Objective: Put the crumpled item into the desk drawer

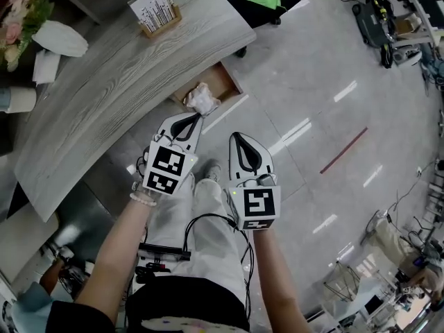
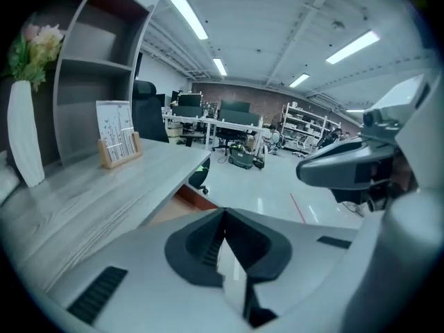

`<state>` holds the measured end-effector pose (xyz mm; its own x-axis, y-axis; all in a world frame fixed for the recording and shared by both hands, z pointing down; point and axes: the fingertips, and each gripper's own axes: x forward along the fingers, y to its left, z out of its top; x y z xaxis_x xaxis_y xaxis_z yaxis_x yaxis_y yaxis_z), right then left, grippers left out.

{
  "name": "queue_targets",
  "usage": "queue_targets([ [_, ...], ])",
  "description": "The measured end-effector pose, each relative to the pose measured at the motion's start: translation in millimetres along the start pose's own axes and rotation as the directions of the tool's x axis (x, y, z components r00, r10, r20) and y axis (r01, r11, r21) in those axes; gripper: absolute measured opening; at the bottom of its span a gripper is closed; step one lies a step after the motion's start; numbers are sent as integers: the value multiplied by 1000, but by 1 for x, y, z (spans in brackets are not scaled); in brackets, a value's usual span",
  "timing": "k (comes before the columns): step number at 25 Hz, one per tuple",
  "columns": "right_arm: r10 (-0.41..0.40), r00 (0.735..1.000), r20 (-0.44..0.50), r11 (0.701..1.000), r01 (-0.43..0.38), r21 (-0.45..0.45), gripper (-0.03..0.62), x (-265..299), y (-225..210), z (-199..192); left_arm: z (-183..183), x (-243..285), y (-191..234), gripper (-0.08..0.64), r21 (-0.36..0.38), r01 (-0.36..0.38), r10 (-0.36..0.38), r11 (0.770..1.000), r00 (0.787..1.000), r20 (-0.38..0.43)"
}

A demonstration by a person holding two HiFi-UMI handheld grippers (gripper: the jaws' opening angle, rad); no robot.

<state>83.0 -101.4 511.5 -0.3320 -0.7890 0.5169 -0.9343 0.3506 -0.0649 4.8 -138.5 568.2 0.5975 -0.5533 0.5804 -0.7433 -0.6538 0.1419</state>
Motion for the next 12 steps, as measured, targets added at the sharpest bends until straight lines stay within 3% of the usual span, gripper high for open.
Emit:
queue_targets([
  [12, 17, 998, 55, 1000, -18, 22, 5, -49, 23, 40, 67, -73, -23, 11, 73, 32, -37, 997, 996, 79],
])
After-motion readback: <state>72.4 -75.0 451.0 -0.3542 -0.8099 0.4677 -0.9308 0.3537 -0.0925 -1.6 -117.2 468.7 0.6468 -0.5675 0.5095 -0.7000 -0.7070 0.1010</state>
